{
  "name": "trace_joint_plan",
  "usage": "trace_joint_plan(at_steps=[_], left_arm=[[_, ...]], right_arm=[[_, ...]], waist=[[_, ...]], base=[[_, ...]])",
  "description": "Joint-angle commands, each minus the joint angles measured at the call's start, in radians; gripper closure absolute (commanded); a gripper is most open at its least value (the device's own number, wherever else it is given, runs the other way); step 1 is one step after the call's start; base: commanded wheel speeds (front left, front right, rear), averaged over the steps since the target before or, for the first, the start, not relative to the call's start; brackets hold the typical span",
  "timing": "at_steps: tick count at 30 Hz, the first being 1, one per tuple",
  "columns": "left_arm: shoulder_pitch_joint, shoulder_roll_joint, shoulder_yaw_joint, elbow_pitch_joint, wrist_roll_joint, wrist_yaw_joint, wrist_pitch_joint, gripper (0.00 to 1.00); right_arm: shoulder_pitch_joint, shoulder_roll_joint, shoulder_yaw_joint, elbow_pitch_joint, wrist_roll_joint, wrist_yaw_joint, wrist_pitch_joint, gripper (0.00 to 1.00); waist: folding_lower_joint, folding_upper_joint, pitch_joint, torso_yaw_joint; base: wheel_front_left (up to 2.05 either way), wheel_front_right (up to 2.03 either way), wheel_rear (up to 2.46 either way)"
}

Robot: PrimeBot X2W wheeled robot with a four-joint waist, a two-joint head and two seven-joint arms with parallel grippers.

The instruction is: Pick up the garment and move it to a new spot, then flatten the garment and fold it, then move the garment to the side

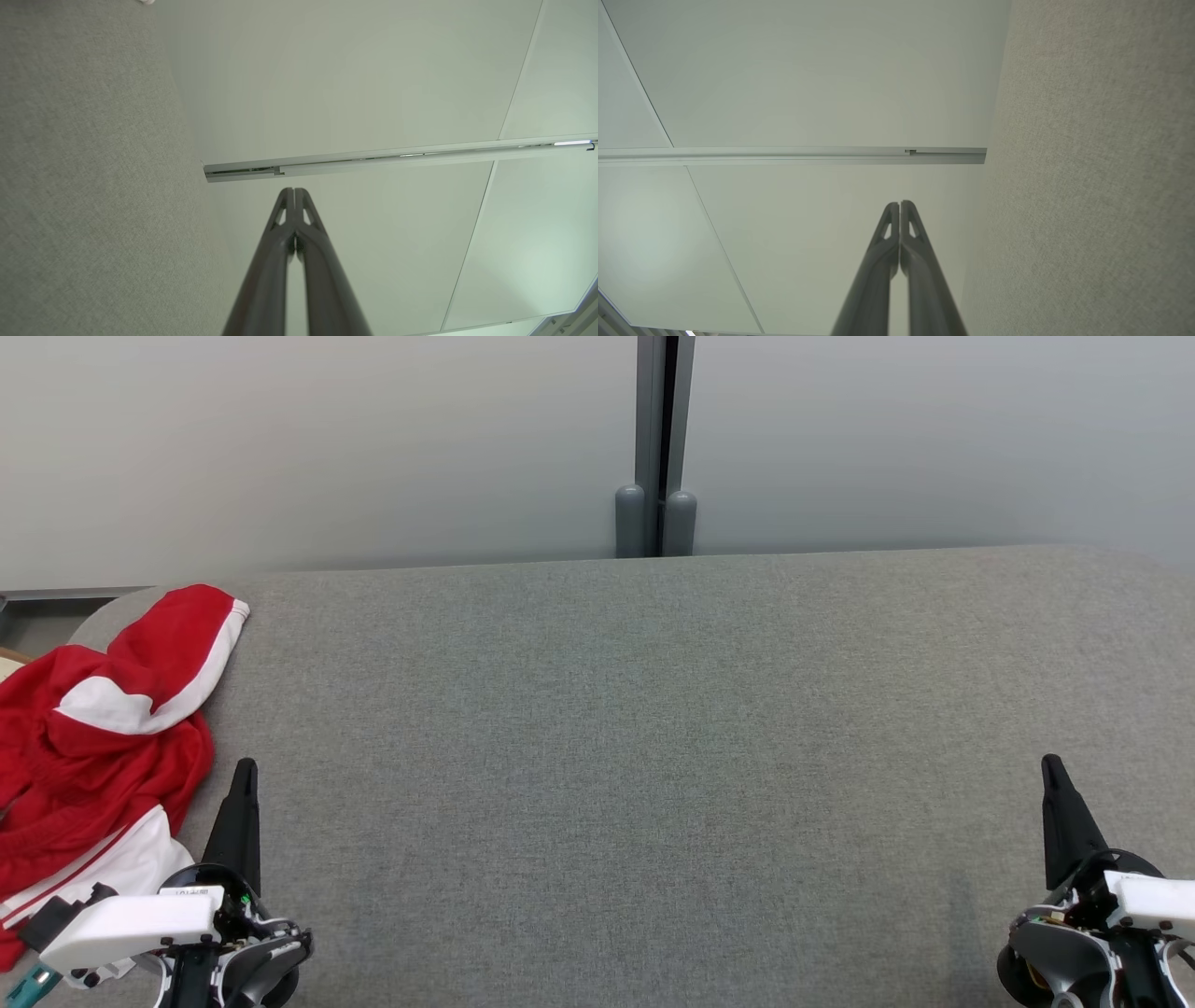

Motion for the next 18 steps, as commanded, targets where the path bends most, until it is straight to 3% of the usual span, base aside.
trace_joint_plan(at_steps=[1, 3, 4, 11, 18], left_arm=[[-0.015, 0.002, 0.002, 0.001, 0.001, -0.003, 0.002, 1.0], [-0.015, 0.002, 0.002, 0.001, 0.001, -0.003, 0.002, 1.0], [0.002, 0.0, 0.0, 0.003, 0.0, 0.0, 0.0, 0.0], [0.033, -0.008, -0.023, 0.016, 0.011, 0.001, -0.022, 0.0], [0.038, -0.007, -0.027, 0.01, 0.096, 0.002, -0.052, 0.0]], right_arm=[[-0.011, -0.001, 0.001, 0.001, -0.005, 0.0, 0.002, 1.0], [-0.011, -0.001, 0.001, 0.001, -0.005, 0.0, 0.002, 1.0], [0.002, 0.0, 0.0, 0.003, 0.0, 0.0, 0.0, 0.0], [0.026, 0.007, 0.019, 0.019, 0.0, 0.0, -0.02, 0.0], [0.021, -0.002, 0.053, 0.027, -0.076, 0.0, -0.052, 0.0]], waist=[[0.0, -0.0001, 0.0, 0.0], [0.0, -0.0001, 0.0, 0.0], [0.0, -0.0001, 0.0, 0.0], [0.0, -0.0001, 0.001, -0.001], [0.0, -0.0001, 0.002, -0.001]], base=[[0.0, 0.0, 0.0], [0.0, 0.0, 0.0], [0.0, 0.0, 0.0], [0.0, 0.0, 0.0], [0.0, 0.0, 0.0]])
